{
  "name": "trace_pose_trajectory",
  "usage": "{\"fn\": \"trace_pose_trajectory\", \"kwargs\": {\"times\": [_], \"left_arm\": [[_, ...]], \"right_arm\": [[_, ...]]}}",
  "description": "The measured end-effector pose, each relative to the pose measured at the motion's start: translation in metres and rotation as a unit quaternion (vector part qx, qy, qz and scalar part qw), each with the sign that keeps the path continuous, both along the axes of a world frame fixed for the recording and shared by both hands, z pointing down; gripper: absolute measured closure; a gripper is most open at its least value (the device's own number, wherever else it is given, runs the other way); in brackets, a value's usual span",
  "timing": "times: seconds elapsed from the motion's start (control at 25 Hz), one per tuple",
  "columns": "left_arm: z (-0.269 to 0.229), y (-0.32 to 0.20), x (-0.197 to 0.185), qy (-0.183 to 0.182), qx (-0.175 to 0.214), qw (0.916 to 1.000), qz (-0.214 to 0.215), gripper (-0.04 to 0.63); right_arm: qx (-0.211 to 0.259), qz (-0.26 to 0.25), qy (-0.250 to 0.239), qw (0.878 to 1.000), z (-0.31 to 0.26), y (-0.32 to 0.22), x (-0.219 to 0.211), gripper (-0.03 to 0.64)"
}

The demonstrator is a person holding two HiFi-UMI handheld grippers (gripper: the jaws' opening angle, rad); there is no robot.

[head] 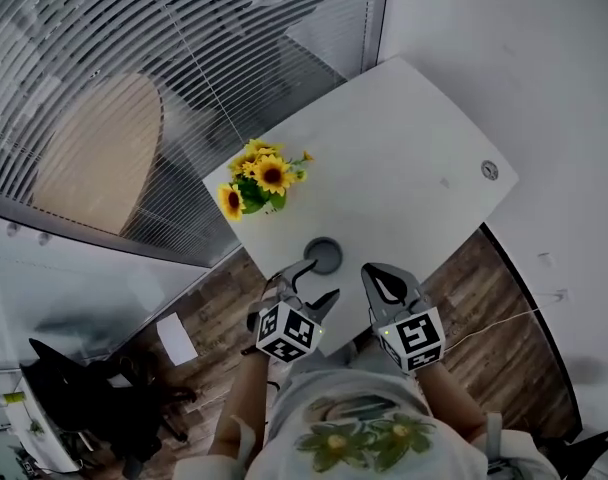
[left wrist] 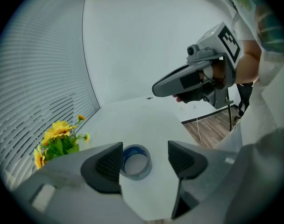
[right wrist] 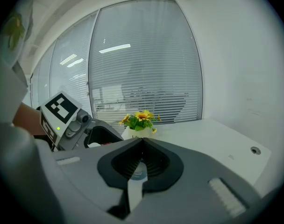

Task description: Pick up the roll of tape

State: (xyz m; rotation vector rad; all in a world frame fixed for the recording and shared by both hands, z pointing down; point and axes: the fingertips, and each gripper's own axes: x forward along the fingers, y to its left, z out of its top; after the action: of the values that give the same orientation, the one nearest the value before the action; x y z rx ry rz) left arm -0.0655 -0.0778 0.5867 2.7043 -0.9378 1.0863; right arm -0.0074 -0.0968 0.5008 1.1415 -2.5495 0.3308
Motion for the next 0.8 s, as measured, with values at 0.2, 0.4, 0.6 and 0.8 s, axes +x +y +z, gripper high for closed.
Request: {"fn": "trace_pose_trajectory", "kwargs": {"times": [0.2, 0.4, 0.6, 0.8], "left_arm": [[0.016, -0.003, 0.002, -0.010, -0.018, 0.9997, 0.014, 0.281], [0.038, -0.004, 0.005, -0.032, -0.039, 0.9984, 0.026, 0.281], [0.056, -0.004, 0.004, -0.054, -0.063, 0.9963, 0.021, 0.281], [0.072, -0.006, 0.005, -0.078, -0.084, 0.9930, 0.027, 0.281]], "right_arm": [[-0.006, 0.013, 0.001, 1.000, 0.006, 0.001, 0.004, 0.615], [-0.014, 0.016, 0.004, 1.000, 0.014, 0.004, 0.006, 0.615], [-0.019, 0.013, 0.005, 1.000, 0.018, 0.008, 0.004, 0.615], [-0.019, 0.008, 0.008, 1.000, 0.021, 0.010, 0.004, 0.615]]}}
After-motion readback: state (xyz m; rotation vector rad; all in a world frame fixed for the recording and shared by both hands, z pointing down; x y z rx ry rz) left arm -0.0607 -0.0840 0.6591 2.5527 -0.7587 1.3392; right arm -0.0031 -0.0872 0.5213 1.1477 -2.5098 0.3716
